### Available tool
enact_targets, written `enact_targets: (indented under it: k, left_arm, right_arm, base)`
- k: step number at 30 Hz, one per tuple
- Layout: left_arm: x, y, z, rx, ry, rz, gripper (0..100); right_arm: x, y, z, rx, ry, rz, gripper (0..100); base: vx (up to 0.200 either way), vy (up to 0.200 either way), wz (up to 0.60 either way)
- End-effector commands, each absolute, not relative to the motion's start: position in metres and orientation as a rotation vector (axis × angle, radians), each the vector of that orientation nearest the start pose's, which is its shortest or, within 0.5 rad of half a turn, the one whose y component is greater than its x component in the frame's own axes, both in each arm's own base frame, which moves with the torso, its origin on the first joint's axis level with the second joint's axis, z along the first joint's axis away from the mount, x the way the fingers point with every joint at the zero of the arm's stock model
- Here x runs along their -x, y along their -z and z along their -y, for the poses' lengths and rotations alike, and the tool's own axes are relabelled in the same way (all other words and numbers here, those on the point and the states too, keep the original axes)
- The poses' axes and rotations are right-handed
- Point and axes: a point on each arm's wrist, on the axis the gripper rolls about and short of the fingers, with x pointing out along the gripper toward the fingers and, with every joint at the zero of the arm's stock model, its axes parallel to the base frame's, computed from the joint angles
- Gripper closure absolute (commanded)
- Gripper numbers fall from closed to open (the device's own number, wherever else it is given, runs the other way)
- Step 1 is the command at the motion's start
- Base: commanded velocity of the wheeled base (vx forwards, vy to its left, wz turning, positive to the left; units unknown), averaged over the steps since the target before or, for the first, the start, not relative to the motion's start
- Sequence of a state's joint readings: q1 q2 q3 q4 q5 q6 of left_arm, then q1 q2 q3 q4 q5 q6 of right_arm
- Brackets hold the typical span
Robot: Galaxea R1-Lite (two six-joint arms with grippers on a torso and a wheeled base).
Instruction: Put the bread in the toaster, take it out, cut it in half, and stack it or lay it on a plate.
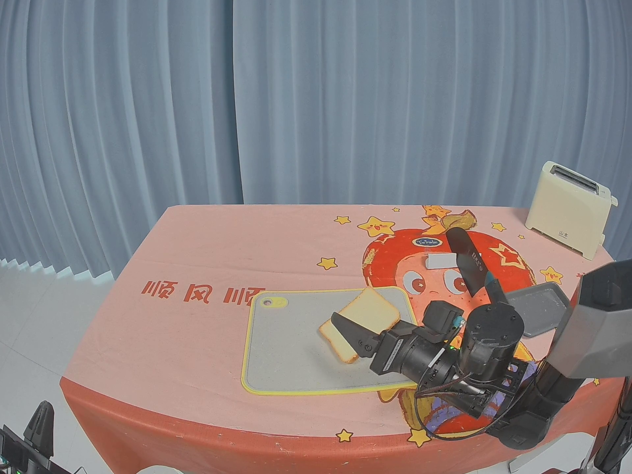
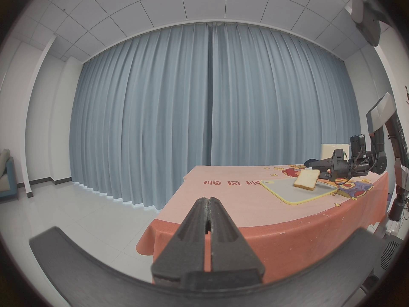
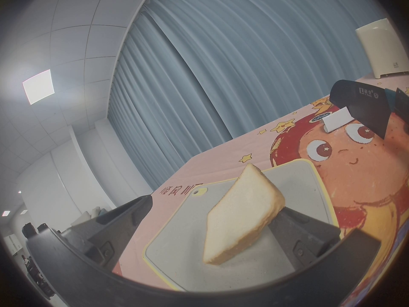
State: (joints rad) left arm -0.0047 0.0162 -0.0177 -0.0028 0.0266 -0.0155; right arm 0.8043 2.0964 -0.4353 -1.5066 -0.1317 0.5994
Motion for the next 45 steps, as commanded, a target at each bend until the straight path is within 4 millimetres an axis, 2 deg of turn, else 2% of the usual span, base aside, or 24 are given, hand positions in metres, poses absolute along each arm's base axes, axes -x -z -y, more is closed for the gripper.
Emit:
enact_targets:
  k: [1, 5, 8, 15, 19, 28, 32, 39, 45]
  left_arm:
    - [0.022, -0.076, -0.001, 0.018, -0.022, -0.012, 100]
    - [0.022, -0.076, -0.001, 0.015, -0.022, -0.012, 100]
    - [0.022, -0.076, -0.001, 0.015, -0.022, -0.012, 100]
    - [0.022, -0.076, -0.001, 0.015, -0.022, -0.012, 100]
    - [0.022, -0.076, -0.001, 0.015, -0.023, -0.012, 100]
    - [0.022, -0.076, -0.001, 0.015, -0.022, -0.012, 100]
    - [0.022, -0.076, -0.001, 0.015, -0.022, -0.012, 100]
    - [0.022, -0.076, -0.001, 0.017, -0.022, -0.012, 100]
    - [0.022, -0.076, -0.001, 0.014, -0.022, -0.012, 100]
  right_arm:
    - [-0.219, -0.061, -0.227, -0.490, -0.609, -0.360, 0]
    - [-0.218, -0.056, -0.229, -0.469, -0.605, -0.395, 0]
    - [-0.223, -0.065, -0.235, -0.454, -0.610, -0.392, 0]
    - [-0.229, -0.110, -0.240, -0.397, -0.583, -0.478, 0]
    - [-0.227, -0.124, -0.239, -0.369, -0.563, -0.532, 0]
    - [-0.208, -0.144, -0.225, -0.361, -0.527, -0.621, 0]
    - [-0.199, -0.162, -0.211, -0.405, -0.519, -0.605, 0]
    - [-0.182, -0.167, -0.190, -0.359, -0.473, -0.693, 0]
    - [-0.179, -0.183, -0.172, -0.385, -0.455, -0.640, 0]
  base:
    - [0.000, 0.000, 0.00]
    - [0.000, 0.000, 0.00]
    - [0.000, 0.000, 0.00]
    - [0.000, 0.000, 0.00]
    - [0.000, 0.000, 0.00]
    - [0.000, 0.000, 0.00]
    - [0.000, 0.000, 0.00]
    - [0.000, 0.000, 0.00]
    - [0.000, 0.000, 0.00]
